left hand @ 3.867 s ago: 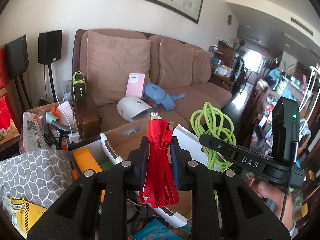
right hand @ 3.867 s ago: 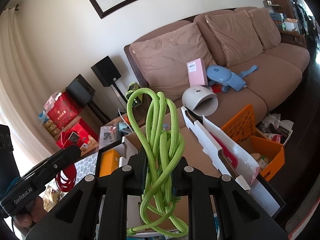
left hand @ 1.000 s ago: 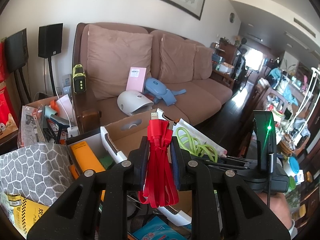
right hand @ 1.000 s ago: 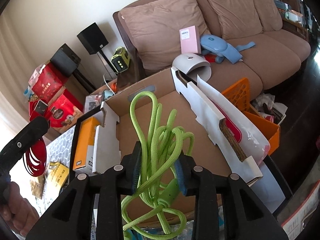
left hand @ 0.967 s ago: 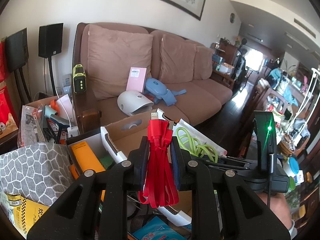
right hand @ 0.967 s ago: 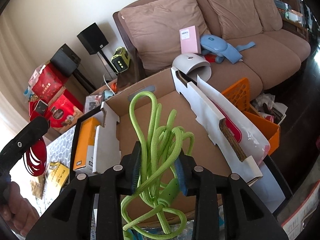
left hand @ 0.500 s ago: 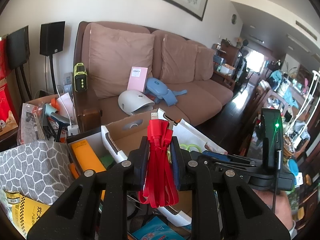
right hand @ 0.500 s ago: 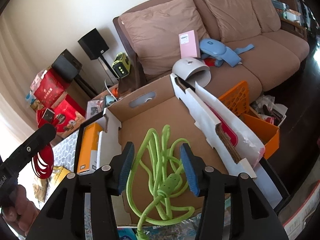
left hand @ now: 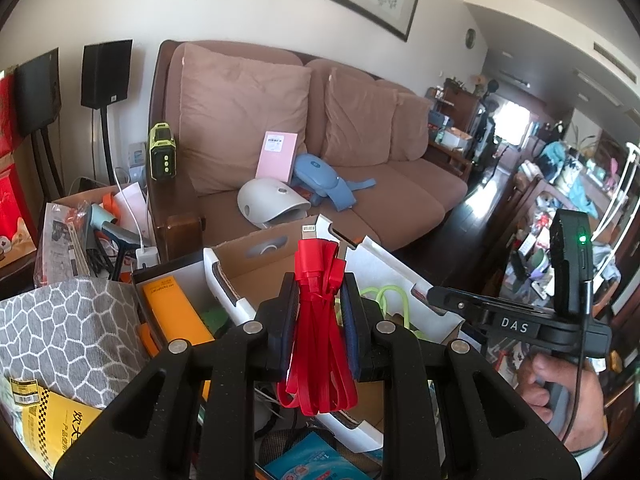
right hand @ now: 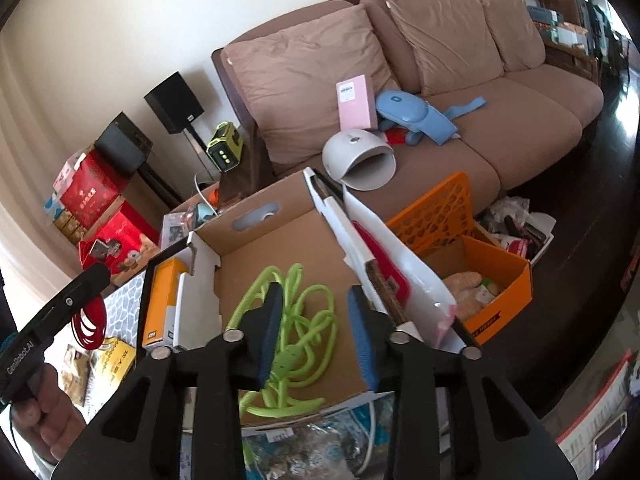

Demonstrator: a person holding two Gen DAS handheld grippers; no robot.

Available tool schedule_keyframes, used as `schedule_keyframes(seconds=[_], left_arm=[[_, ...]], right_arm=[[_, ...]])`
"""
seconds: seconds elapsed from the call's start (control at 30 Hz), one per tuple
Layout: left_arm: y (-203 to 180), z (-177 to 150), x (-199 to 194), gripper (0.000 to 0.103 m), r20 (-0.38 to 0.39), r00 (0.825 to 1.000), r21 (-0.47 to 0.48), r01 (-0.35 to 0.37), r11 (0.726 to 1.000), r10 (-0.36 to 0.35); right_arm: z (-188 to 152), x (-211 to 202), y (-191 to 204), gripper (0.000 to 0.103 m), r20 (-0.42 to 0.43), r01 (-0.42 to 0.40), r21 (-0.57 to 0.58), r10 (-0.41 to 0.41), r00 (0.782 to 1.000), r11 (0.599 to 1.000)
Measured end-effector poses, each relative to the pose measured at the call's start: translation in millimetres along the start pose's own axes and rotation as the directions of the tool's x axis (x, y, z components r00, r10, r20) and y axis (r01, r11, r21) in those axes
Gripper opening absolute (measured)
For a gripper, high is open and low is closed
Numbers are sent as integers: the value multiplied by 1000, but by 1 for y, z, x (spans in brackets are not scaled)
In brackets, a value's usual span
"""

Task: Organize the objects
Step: 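Open the right tool to release the green rope into the box, then lift the open right tool away from the rope in the box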

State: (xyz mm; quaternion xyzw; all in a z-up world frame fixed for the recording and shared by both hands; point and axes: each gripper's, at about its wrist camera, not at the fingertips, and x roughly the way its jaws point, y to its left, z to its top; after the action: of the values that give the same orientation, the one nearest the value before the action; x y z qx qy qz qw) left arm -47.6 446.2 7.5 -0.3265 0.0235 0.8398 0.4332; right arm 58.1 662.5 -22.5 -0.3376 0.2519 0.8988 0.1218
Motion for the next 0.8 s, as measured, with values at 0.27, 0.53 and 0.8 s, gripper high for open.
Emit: schedule_keyframes(seconds=[0.27, 0.53, 0.8], left_arm=[[0, 0, 1, 19, -2, 1000, -1, -1, 1000, 1], [-2, -2, 1, 19, -5, 1000, 1, 2, 1000, -2], [-2, -3, 0, 19, -4, 1000, -2, -1, 1000, 1]], right_arm=[[-9, 4, 11, 23, -124, -41, -90, 29, 992, 995], [-28, 30, 42, 20, -242, 11, -253, -74, 967, 967], [-31, 56, 46, 9, -212, 90, -270, -150, 966, 959]])
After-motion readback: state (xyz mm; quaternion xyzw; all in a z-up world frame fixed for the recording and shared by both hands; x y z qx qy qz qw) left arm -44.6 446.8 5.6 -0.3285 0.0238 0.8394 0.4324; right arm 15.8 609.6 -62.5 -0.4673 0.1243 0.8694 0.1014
